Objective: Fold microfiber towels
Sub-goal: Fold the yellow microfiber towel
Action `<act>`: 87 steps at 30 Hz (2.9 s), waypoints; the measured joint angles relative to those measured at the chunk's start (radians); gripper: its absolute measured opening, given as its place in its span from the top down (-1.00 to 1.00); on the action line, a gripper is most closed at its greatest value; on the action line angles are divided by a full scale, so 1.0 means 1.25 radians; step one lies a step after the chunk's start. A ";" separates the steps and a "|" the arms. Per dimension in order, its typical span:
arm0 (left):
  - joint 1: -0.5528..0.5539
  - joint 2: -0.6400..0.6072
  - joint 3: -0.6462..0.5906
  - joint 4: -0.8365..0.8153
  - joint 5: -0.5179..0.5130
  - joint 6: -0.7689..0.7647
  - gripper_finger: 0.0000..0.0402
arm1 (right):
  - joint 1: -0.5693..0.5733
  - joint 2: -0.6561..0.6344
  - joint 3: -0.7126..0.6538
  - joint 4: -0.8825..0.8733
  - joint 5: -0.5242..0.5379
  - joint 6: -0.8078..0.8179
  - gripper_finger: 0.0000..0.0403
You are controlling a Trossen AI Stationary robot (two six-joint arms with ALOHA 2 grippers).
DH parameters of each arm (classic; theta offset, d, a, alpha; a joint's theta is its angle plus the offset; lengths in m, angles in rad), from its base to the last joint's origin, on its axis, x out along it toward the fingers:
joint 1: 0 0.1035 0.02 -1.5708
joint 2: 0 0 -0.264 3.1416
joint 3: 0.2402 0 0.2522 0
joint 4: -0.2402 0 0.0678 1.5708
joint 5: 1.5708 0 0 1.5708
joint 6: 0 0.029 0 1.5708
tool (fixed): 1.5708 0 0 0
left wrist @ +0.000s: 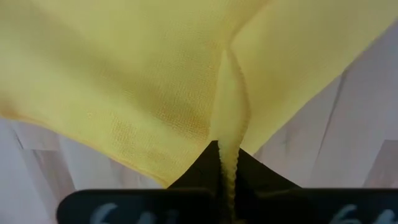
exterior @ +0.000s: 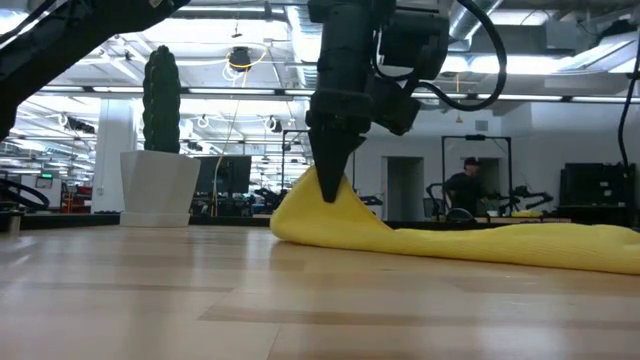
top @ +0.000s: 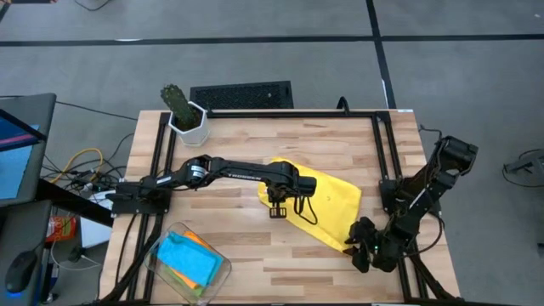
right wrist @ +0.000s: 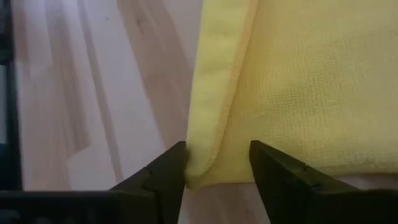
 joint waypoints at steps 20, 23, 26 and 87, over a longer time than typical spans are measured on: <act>-0.001 -0.012 0.083 -0.107 -0.029 -0.071 1.00 | -0.010 -0.113 0.024 -0.077 0.024 -0.042 0.95; -0.001 -0.063 0.074 -0.107 -0.037 -0.106 1.00 | -0.033 -0.180 0.024 -0.146 0.032 -0.042 0.95; -0.006 -0.098 0.065 -0.110 -0.084 -0.135 1.00 | -0.070 -0.245 0.024 -0.177 0.043 -0.086 0.97; -0.064 -0.310 -0.513 0.258 -0.274 -0.646 1.00 | -0.650 -0.384 0.102 -0.650 -0.096 -0.375 0.97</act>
